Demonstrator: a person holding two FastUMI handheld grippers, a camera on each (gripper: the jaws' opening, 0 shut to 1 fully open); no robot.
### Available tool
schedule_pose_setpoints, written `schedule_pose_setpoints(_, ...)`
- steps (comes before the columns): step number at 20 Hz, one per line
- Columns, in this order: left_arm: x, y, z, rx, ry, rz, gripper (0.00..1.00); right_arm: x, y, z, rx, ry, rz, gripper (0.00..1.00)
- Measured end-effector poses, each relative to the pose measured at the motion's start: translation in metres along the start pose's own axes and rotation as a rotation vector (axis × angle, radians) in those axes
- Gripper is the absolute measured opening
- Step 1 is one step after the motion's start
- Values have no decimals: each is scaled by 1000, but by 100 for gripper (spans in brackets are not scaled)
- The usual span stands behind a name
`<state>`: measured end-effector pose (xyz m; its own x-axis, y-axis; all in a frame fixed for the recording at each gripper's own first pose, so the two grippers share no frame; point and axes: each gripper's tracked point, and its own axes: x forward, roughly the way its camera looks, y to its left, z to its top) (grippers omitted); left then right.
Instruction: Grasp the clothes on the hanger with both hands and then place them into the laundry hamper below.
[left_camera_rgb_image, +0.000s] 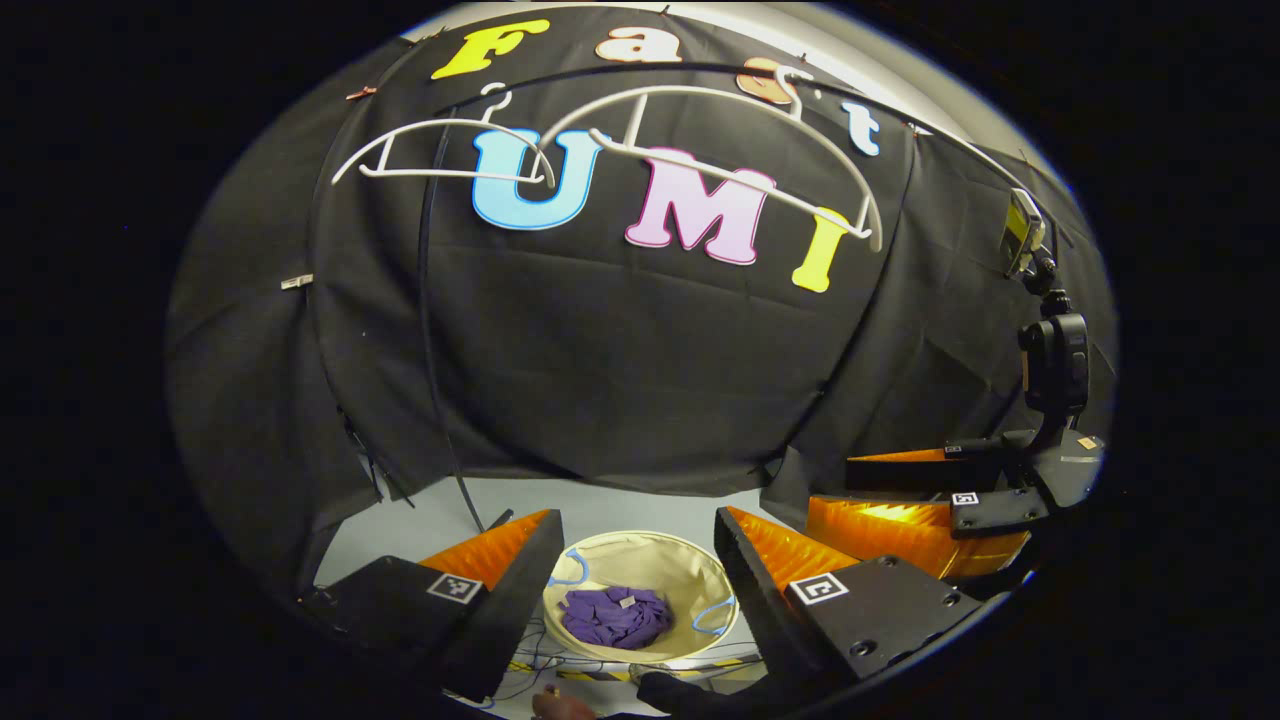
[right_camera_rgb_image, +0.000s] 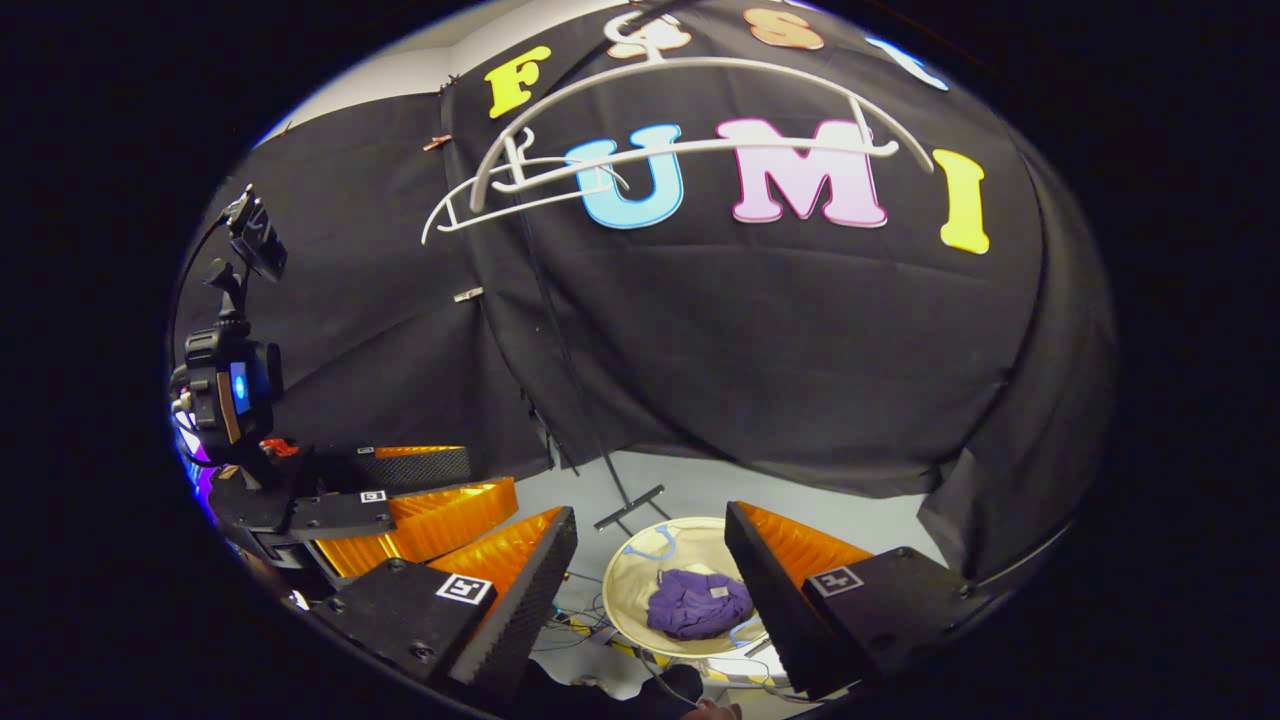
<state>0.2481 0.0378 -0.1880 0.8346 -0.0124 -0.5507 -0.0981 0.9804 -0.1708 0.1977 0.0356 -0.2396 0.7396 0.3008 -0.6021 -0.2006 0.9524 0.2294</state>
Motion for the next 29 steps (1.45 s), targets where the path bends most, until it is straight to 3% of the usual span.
schedule_pose_setpoints(12,-146,-8,74,190,-289,-151,92,-123,57,75,-30,-372,-187,98)
schedule_pose_setpoints(19,-213,-16,115,238,-460,-166,92,-196,77,102,-41,-547,-276,98)
schedule_pose_setpoints(23,-241,-31,135,230,-548,-172,92,-228,81,115,-55,-615,-283,98)
schedule_pose_setpoints(29,-265,-50,160,230,-654,-111,92,-249,84,142,-65,-678,-205,97)
